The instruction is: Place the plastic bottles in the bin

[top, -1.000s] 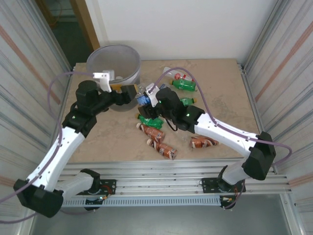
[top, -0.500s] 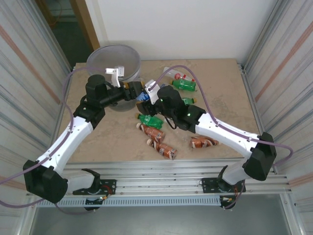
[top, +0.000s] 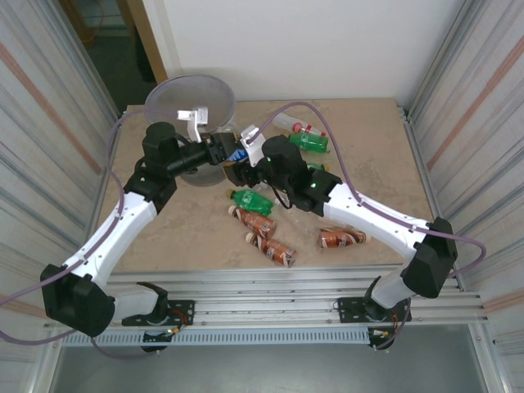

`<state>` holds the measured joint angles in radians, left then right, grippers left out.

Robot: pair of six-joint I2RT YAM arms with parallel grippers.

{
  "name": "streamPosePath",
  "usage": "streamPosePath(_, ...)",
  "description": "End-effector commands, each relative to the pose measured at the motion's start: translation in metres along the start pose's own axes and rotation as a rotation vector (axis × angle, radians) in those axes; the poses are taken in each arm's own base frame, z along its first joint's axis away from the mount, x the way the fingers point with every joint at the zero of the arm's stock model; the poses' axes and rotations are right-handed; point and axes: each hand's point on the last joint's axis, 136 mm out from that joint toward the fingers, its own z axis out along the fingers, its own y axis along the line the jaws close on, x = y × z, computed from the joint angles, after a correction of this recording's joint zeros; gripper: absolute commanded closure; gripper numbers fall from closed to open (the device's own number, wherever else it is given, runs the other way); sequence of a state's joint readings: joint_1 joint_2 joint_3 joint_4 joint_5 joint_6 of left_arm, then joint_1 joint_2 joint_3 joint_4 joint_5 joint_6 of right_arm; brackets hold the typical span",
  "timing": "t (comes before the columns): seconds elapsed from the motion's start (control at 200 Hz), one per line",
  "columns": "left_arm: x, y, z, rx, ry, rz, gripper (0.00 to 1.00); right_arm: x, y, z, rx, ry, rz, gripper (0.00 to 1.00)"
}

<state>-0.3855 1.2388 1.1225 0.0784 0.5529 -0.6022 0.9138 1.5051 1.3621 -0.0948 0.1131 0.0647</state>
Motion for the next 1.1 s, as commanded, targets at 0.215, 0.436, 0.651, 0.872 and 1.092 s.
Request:
streamPosePath(0.215,-0.082,-0.001,-0.02,-0.256,-0.13,0.324,0.81,-0.008,-0.023,-0.025,0.098,-0.027,0.047,0.1)
streamPosePath(0.436,-0.144,0.022,-0.049,-0.617,-0.229,0.578,0.81,0.011,-0.041,-0.046,0.171,0.01,0.103,0.1)
streamPosePath(0.651,-0.173,0.064,-0.061,-0.856,-0.205,0.679,0.81,0.019,-0.05,-0.056,0.204,0.026,0.134,0.09)
streamPosePath(0.872,-0.18,0.108,-0.058,-1.028,-0.11,0.717,0.77,0.022,-0.051,-0.056,0.209,0.037,0.135,0.09)
streamPosePath(1.092,-0.17,0.144,-0.059,-1.172,-0.016,0.735,0.68,0.025,-0.051,-0.055,0.209,0.046,0.138,0.09)
